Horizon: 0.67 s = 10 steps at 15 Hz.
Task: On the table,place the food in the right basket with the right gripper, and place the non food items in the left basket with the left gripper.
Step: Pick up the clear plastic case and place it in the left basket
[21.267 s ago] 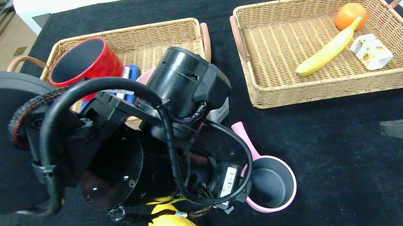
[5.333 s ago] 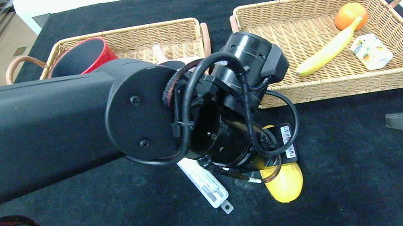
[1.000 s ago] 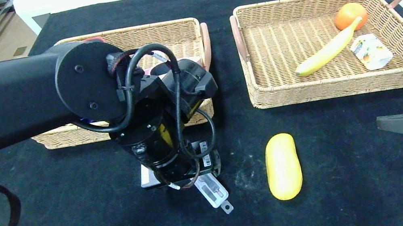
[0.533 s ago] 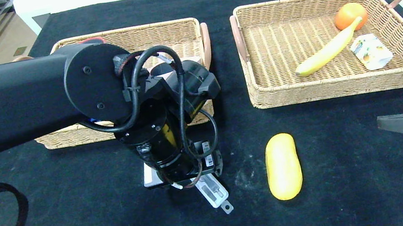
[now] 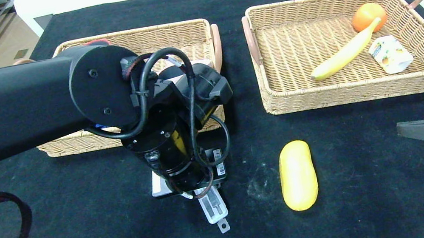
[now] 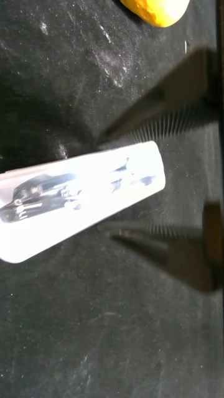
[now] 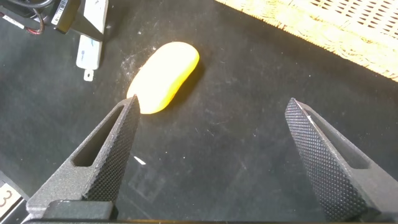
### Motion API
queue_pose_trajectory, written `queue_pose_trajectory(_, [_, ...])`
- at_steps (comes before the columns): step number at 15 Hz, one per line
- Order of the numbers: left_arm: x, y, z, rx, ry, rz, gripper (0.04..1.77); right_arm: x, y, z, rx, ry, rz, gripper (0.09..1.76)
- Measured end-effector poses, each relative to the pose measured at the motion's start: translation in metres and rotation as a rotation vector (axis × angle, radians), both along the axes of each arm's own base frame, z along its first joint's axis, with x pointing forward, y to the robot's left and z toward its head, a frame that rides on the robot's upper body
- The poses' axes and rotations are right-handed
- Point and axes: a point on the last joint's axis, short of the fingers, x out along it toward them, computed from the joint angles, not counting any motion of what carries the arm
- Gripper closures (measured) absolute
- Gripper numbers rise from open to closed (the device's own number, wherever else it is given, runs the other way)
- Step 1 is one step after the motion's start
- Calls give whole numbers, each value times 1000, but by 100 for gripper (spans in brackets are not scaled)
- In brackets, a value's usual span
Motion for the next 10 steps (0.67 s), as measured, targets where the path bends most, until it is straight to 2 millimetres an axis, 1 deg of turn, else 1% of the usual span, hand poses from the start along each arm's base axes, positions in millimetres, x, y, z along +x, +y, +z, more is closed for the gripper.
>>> queue_pose_trajectory(1, [0, 0, 0, 0, 0, 0, 119, 0, 0, 0, 0, 0, 0, 14])
queue_pose_trajectory(10, [-2, 1, 2, 1, 2, -2, 119, 0, 0, -1, -1, 2, 0, 14])
